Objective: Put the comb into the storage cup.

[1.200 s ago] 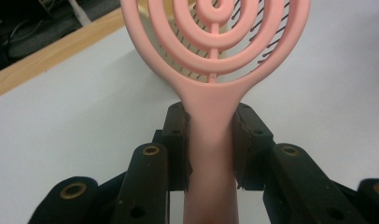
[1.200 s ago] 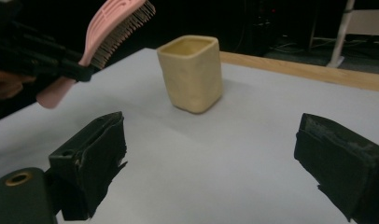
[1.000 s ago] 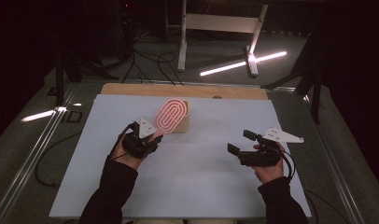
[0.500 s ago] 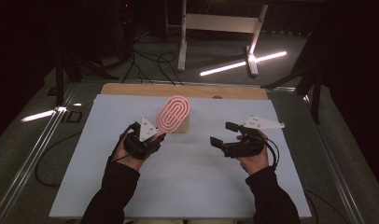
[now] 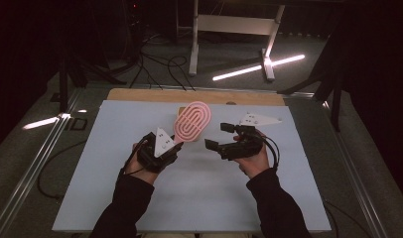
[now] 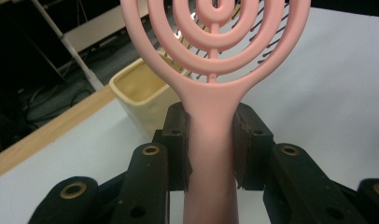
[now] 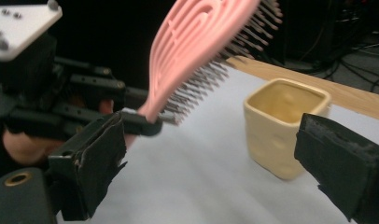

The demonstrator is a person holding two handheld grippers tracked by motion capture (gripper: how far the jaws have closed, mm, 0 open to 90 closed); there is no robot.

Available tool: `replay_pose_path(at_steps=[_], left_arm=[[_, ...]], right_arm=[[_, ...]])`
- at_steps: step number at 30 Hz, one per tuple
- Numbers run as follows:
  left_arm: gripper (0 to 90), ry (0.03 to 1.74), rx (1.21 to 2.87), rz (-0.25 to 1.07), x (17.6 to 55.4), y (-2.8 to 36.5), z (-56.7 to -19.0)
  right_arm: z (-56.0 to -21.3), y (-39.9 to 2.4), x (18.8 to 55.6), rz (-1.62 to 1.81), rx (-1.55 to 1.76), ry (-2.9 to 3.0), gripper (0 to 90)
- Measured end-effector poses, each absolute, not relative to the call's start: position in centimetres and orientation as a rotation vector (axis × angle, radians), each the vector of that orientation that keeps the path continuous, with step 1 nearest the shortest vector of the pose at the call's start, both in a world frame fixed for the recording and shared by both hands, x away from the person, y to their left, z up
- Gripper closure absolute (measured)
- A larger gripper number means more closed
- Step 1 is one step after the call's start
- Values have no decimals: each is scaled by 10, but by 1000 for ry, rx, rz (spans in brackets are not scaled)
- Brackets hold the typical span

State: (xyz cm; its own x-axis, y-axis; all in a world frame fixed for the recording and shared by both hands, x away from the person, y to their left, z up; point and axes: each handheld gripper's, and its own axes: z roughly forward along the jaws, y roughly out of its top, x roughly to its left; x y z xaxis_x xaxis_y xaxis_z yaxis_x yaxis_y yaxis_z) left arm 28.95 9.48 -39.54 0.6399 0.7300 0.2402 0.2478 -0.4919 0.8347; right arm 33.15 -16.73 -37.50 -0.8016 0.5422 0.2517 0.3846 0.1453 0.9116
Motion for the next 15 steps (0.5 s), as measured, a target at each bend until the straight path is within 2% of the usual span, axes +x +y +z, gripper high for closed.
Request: replay_pose_path(at_steps=[7, 15], left_arm=[[700, 705, 2053, 815, 283, 82, -396], [699, 657, 2032, 830, 277, 77, -399]], right_arm=[[-373, -156, 338, 1799, 933, 2305, 96], [-377, -148, 347, 1846, 1020, 2340, 290]])
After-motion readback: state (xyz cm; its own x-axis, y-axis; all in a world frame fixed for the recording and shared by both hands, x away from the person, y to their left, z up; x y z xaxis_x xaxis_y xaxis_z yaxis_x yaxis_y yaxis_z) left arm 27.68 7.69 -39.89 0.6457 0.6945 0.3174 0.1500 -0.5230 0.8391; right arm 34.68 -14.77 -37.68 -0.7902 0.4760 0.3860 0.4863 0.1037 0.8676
